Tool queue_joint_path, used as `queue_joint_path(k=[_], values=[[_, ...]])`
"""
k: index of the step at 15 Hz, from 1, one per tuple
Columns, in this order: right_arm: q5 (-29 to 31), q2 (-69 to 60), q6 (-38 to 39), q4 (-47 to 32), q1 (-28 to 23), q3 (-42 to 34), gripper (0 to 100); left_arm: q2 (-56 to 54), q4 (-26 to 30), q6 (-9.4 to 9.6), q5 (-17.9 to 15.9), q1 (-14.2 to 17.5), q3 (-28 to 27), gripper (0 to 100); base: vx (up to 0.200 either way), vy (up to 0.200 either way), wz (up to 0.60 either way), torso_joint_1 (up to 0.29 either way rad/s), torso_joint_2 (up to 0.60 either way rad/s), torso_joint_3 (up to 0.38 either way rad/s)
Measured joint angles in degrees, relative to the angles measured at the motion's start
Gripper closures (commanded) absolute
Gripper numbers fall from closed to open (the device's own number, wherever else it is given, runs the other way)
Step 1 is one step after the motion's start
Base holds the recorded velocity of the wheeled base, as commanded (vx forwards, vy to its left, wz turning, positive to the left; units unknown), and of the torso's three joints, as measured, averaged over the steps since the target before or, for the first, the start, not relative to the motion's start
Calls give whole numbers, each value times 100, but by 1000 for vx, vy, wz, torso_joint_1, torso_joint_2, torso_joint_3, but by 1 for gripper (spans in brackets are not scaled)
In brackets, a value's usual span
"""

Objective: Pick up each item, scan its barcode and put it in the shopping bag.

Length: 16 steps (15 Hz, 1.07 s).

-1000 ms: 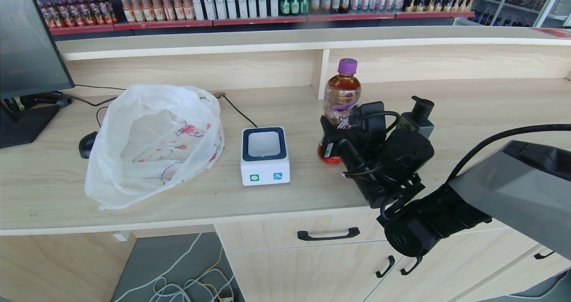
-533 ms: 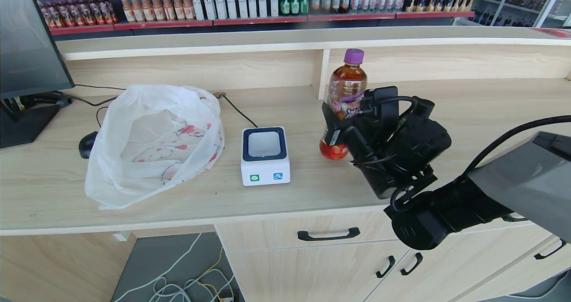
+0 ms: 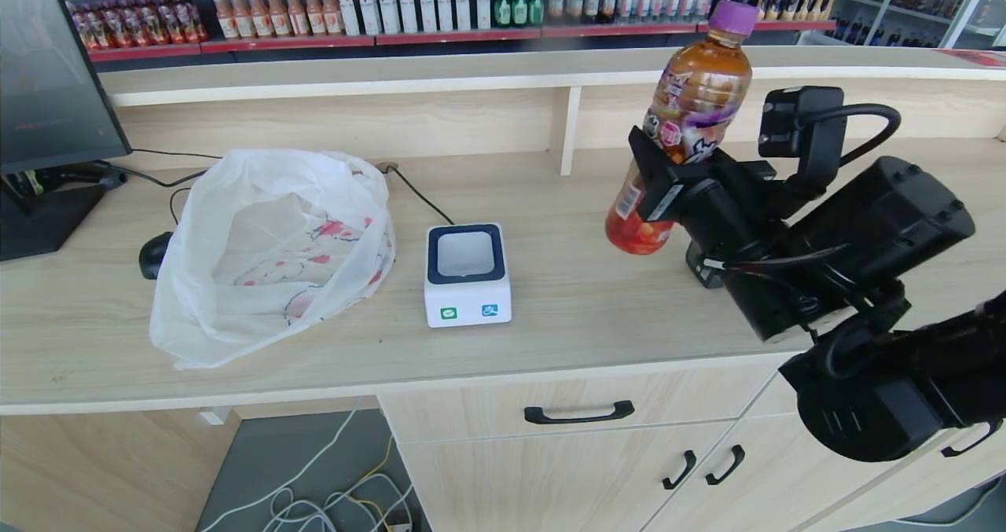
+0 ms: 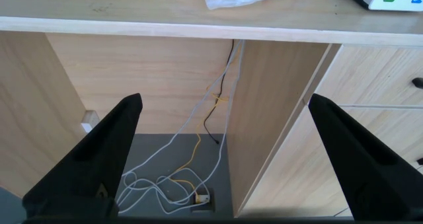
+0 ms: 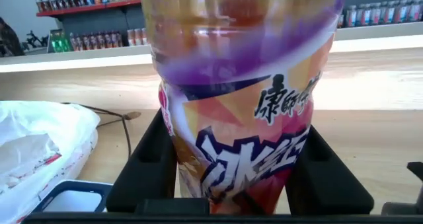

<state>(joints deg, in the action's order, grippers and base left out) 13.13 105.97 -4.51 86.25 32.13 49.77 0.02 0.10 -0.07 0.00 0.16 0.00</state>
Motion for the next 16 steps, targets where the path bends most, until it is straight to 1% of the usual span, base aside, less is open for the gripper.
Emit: queue_joint_path(k=[5,6,9,12,16], values=[[-169,-1488,206,2,17,-1653,100,0,0,0,0,0,0,0,0,0,0,0,0,0],[-178,-1719,263,2,66,-1877,100,0,0,0,0,0,0,0,0,0,0,0,0,0],[-185,-2083,325,5,245,-2116,100,0,0,0,0,2,0,0,0,0,0,0,0,0],[-183,-2188,373,2,408,-2191,100,0,0,0,0,-2,0,0,0,0,0,0,0,0],[-197,-2219,696,0,510,-2531,100,0,0,0,0,-2,0,0,0,0,0,0,0,0]])
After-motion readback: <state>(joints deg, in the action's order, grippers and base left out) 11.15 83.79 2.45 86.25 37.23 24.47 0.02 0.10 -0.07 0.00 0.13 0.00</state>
